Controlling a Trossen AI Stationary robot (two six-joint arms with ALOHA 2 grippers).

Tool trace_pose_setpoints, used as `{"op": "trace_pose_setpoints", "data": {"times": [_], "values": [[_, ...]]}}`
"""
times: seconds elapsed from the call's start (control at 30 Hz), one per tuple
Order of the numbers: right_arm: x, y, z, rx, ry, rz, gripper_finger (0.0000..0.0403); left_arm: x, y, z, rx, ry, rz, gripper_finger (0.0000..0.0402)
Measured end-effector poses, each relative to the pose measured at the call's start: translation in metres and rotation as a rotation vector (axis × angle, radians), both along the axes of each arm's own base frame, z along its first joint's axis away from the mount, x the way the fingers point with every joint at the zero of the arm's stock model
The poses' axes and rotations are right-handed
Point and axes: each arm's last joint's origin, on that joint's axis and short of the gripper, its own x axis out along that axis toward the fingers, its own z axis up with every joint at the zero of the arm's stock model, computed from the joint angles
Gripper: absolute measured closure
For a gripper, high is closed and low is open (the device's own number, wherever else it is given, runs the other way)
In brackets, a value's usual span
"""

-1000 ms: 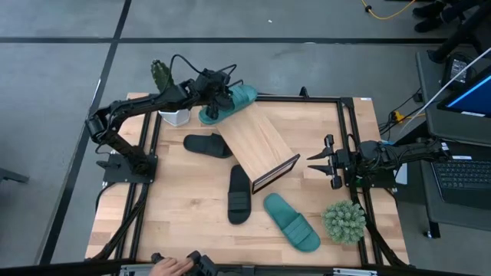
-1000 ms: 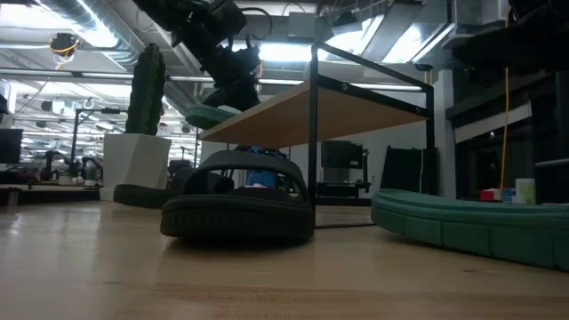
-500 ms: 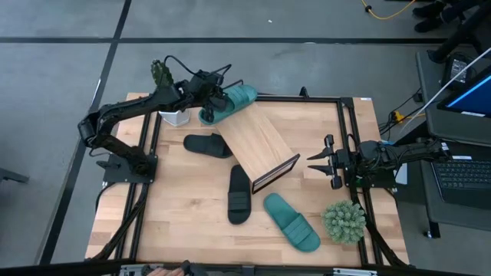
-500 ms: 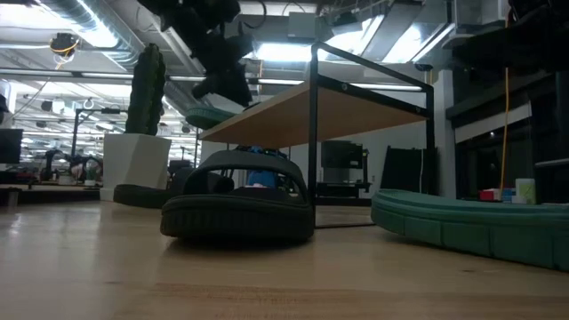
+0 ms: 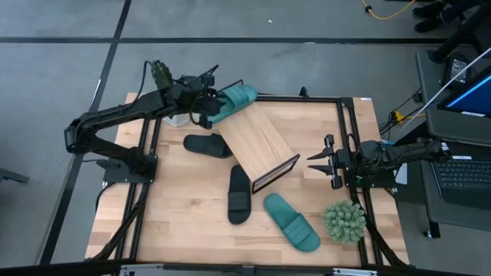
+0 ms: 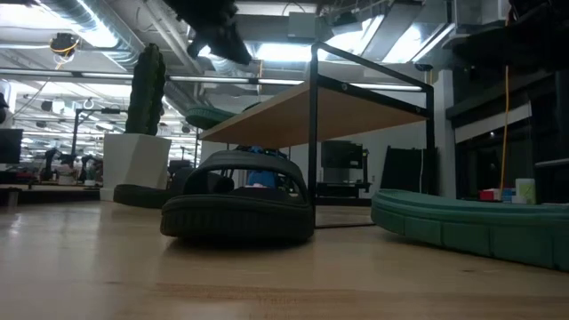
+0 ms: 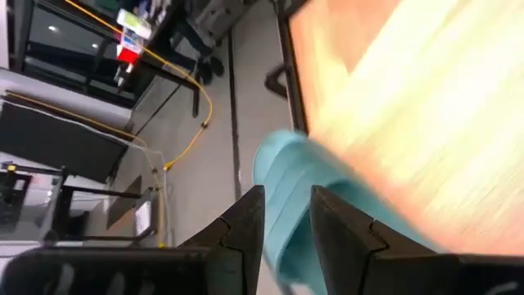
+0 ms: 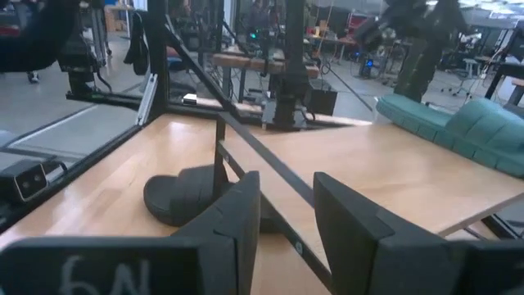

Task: Pick and place slides into the shelf
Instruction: Put the green slipper onto the shelf

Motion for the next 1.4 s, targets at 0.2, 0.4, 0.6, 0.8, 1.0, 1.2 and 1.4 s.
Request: {"op": "trace_pose_setpoints", "data": {"times": [0.2, 0.4, 0.6, 0.8, 1.0, 1.2, 1.4], "values": [[0.000, 0.000, 0.005, 0.003, -0.039, -0.003, 0.0286, 0.006, -0.026, 0.005, -0.237, -0.168, 0.050, 0.0310], [-0.003, -0.001, 0.018, 0.007, -0.054, -0.003, 0.0286, 0.016, -0.048, 0.003, -0.419, -0.246, 0.067, 0.0310], [-0.002, -0.001, 0.037, 0.011, 0.040, -0.004, 0.0286, 0.022, -0.067, 0.000, -0.515, -0.242, -0.001, 0.0310], [0.010, 0.002, 0.049, -0.033, 0.158, 0.005, 0.0286, 0.026, -0.085, 0.003, -0.549, -0.268, -0.084, 0.0310], [0.024, 0.011, 0.063, -0.055, 0.283, 0.053, 0.0286, 0.030, -0.104, 0.001, -0.594, -0.255, -0.124, 0.0310], [0.034, 0.037, 0.085, -0.053, 0.332, 0.196, 0.0286, 0.033, -0.126, -0.003, -0.549, -0.230, -0.122, 0.0310], [0.042, 0.068, 0.094, -0.144, 0.384, 0.189, 0.0286, 0.033, -0.147, -0.005, -0.530, -0.232, -0.116, 0.0310]]}}
